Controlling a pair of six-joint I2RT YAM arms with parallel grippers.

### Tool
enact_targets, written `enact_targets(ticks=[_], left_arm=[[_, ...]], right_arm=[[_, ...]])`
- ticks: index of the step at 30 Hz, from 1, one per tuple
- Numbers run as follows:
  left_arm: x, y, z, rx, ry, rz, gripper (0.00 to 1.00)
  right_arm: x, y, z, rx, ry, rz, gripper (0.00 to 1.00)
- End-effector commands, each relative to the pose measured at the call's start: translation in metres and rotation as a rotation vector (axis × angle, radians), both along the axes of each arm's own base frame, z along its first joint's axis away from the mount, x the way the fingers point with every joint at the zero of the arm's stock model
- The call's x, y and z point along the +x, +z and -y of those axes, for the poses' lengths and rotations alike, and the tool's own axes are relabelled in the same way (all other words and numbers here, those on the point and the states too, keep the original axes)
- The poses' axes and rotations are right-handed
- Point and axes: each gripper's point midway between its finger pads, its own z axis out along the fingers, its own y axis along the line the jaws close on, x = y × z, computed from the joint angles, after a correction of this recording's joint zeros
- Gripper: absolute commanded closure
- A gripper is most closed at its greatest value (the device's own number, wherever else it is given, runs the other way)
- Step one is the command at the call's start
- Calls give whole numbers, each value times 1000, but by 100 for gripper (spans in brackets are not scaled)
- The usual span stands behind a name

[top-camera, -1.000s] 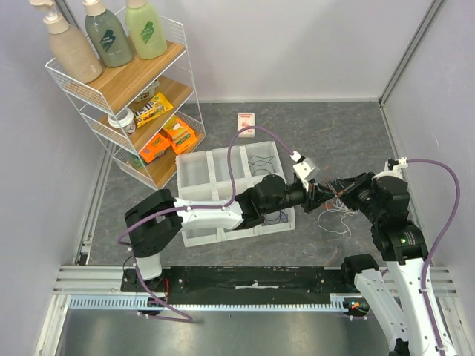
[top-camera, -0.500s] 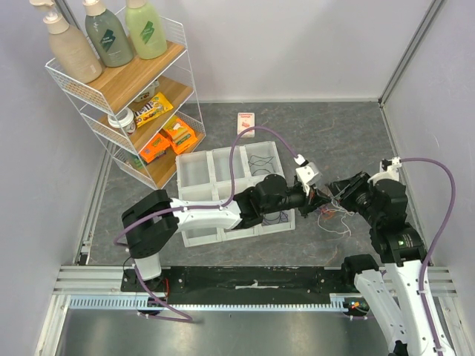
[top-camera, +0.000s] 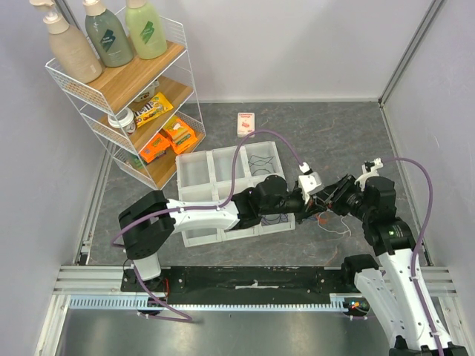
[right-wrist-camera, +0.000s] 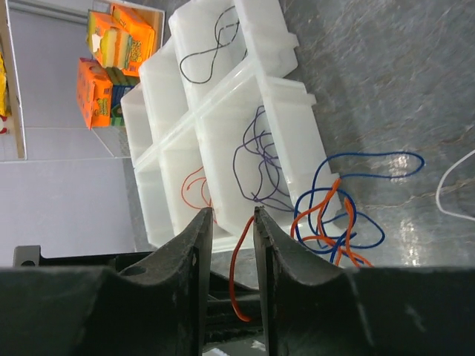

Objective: Untangle the cables

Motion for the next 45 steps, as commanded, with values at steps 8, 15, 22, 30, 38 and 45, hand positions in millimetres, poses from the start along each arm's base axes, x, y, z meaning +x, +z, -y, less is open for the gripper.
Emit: enact_targets(ticks=[8, 15, 22, 30, 38, 45], left_arm=[[-16, 30, -10, -43, -117, 173, 98], [-18, 36, -20, -46, -255, 125, 98], [-6, 51, -32, -101, -324, -114, 98], [0, 60, -35, -138, -364, -205, 98], [-2, 71, -28, -162, -401, -247, 98], [-1, 94, -22, -204, -404, -253, 98]], right_arm=[[-17, 14, -36, 211, 160, -47, 54], [-18, 13, -3, -77, 110, 67, 42], [-10, -4, 55, -402, -58, 99, 38], [-13, 2, 33, -400, 110, 185, 25], [-9, 5, 2, -236, 198, 287, 21], [-6, -38, -1, -201, 194, 170, 21]])
